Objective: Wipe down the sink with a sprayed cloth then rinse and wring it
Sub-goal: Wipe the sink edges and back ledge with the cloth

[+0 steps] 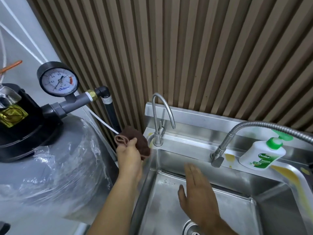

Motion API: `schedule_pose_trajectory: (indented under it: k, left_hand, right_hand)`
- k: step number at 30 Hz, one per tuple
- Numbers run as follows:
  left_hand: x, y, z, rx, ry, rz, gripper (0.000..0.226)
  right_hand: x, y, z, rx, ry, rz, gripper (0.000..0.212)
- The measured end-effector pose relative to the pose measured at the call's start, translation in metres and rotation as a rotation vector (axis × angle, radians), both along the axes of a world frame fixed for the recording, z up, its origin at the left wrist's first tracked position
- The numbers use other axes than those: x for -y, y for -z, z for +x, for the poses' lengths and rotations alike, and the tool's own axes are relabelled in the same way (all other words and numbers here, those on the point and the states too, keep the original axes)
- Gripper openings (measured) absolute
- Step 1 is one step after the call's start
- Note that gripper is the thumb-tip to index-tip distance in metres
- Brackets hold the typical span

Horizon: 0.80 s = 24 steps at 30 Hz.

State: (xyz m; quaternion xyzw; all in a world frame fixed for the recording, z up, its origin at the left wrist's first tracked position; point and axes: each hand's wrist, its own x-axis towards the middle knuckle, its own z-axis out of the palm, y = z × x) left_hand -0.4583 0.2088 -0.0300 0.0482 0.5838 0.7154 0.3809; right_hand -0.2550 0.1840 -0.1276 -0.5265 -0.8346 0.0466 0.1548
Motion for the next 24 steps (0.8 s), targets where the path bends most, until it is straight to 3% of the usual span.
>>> schedule_pose_trajectory:
  k: [2,5,8,11,17,24]
  left_hand:
    - [-0.013,0.002,-0.007,-0.318,0.051,-0.116,0.016]
    - [-0.035,0.019,-0.012,-0.75,0.312,-0.241,0.018]
    - [-0.053,0.049,-0.016,-1.078,0.656,-0.387,0.051]
    - [-0.068,0.074,-0.021,-1.436,0.883,-0.576,0.051]
    - [-0.063,0.076,-0.025,-1.636,0.989,-0.676,0.057]
    - [-0.013,0.08,-0.026,-1.622,0.968,-0.636,0.08]
  right_hand:
    - [-0.028,-0.015,-0.014,0.042,-0.028,-0.004,0.081]
    - [-0.073,-0.032,-0.028,0.227,-0.037,-0.063,0.094]
    - [-0.098,-0.03,-0.033,0.412,-0.061,-0.116,0.099]
    - [-0.104,-0.012,-0.032,0.501,-0.075,-0.171,0.104]
    - [-0.106,0.01,-0.028,0.404,-0.074,-0.215,0.112]
    - [-0.109,0.005,-0.031,0.43,-0.07,-0.263,0.119]
